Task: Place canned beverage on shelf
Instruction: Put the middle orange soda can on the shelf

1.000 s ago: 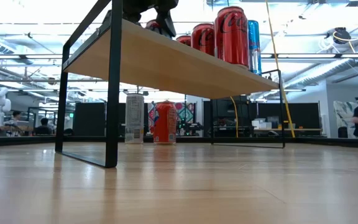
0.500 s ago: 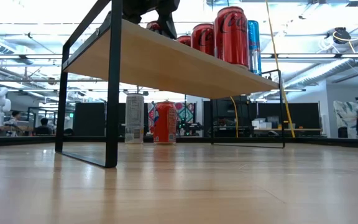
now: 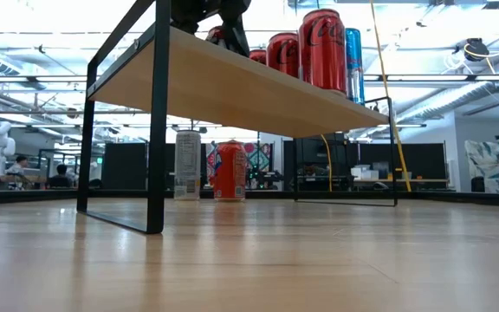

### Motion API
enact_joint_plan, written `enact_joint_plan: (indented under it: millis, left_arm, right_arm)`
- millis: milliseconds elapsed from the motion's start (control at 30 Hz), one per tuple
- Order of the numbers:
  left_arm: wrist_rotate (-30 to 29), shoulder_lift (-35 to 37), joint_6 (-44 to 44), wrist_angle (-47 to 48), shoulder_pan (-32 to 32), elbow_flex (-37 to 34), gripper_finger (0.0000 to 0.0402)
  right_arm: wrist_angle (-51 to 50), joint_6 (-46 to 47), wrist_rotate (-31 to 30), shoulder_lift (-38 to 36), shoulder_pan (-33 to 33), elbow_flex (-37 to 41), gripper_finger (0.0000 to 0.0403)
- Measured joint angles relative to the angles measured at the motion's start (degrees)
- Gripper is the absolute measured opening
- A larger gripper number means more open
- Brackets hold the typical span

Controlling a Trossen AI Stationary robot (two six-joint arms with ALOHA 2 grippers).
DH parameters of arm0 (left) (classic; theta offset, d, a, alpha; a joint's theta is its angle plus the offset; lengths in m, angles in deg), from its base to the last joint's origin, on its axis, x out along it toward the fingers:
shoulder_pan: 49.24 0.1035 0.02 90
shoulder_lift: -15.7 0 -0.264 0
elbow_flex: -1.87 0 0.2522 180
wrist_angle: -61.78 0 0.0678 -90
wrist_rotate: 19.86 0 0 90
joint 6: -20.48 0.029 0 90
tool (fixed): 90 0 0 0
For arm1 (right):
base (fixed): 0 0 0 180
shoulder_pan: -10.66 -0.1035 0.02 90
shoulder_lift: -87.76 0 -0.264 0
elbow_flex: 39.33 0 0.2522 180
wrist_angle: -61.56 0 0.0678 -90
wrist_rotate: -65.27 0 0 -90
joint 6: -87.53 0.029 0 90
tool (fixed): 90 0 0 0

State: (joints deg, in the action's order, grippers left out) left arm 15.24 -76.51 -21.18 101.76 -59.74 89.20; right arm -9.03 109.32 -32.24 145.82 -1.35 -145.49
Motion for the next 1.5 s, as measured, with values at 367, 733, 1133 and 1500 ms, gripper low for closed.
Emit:
enact_joint_plan:
  millis: [367,733,1133,1500]
  left_arm:
    - [0.68,2.16,0.05,1.62,0.0,-0.01,0.0381]
    - [3.55,9.33,0.05,5.02,-0.15,0.54,0.0382]
    - [13.17,20.59,-4.49,15.13,0.67,3.46,0.0376]
    - [22.47,23.9,-1.36,17.59,0.56,3.38,0.032]
  right_arm:
    - [0.0,0.24,0.02,0.0,0.01,0.0,0.0338]
    - [3.73,1.55,0.02,1.83,0.0,0.02,0.0333]
    - [15.83,1.36,-0.06,13.09,0.0,0.02,0.028]
    - [27.75,4.42,-0.31,28.62,2.44,-1.17,0.0131]
